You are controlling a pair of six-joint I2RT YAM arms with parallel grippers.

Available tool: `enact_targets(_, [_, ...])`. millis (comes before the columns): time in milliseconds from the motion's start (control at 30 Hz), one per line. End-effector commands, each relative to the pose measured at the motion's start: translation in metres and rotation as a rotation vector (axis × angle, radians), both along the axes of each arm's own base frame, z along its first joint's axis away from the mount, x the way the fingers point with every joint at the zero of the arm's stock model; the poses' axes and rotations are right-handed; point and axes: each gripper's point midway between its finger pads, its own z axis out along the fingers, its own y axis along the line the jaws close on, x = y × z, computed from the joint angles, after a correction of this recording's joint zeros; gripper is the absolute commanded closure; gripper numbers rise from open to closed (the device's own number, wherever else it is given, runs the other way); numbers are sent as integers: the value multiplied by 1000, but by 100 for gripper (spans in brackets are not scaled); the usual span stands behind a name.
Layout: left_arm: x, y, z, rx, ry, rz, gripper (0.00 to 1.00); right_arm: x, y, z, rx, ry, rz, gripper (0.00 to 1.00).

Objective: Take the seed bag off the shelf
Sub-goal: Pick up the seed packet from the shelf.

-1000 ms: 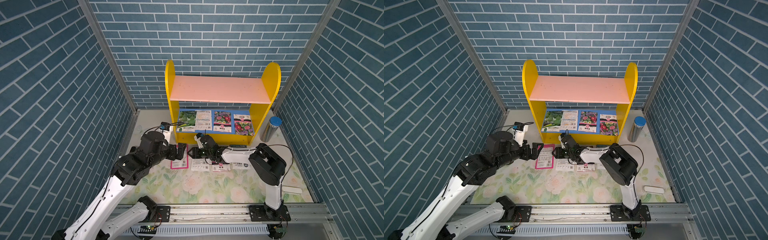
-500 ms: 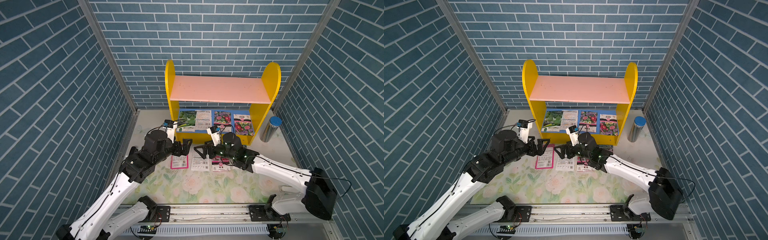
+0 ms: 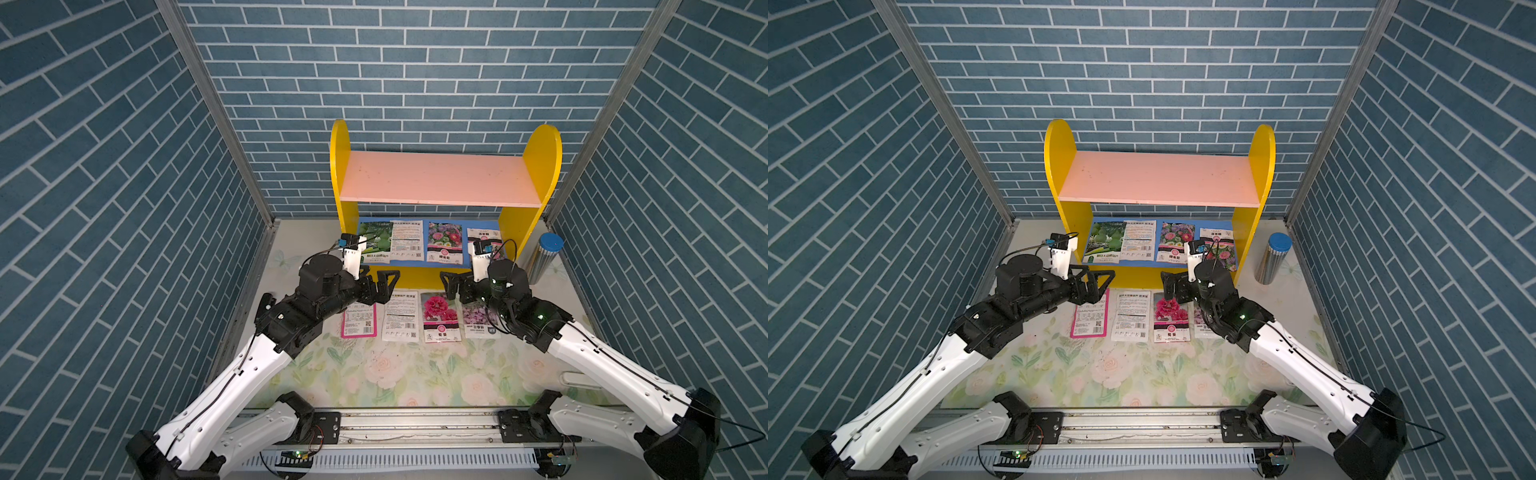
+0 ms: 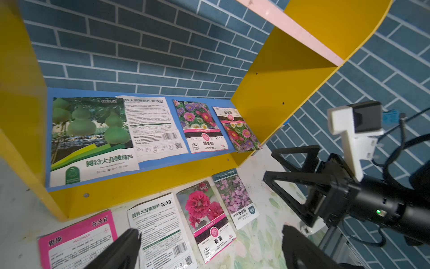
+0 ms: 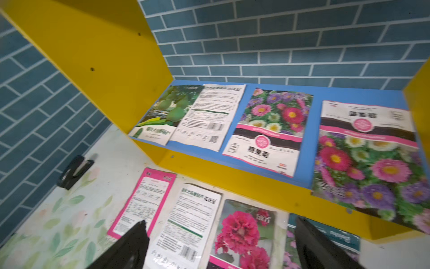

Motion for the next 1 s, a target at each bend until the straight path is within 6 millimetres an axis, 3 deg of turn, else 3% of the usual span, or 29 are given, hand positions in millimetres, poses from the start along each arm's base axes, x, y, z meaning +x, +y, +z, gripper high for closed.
enact_targets(0, [-7,-18,16,-65,-45,-97,0,17,-29,3,-66,-14,-75,3])
enact_targets(267, [-19,-38,16,-44,-44,-210,0,57,-46,-16,-95,29,-119,10])
enact_targets(600, [-29,-60,5,10,-33,-252,0,101,-69,-50,-116,115,-202,29])
enact_targets(967, [-28,-63,-11,44,-9,-239,0,113,-85,-83,-129,180,-241,34])
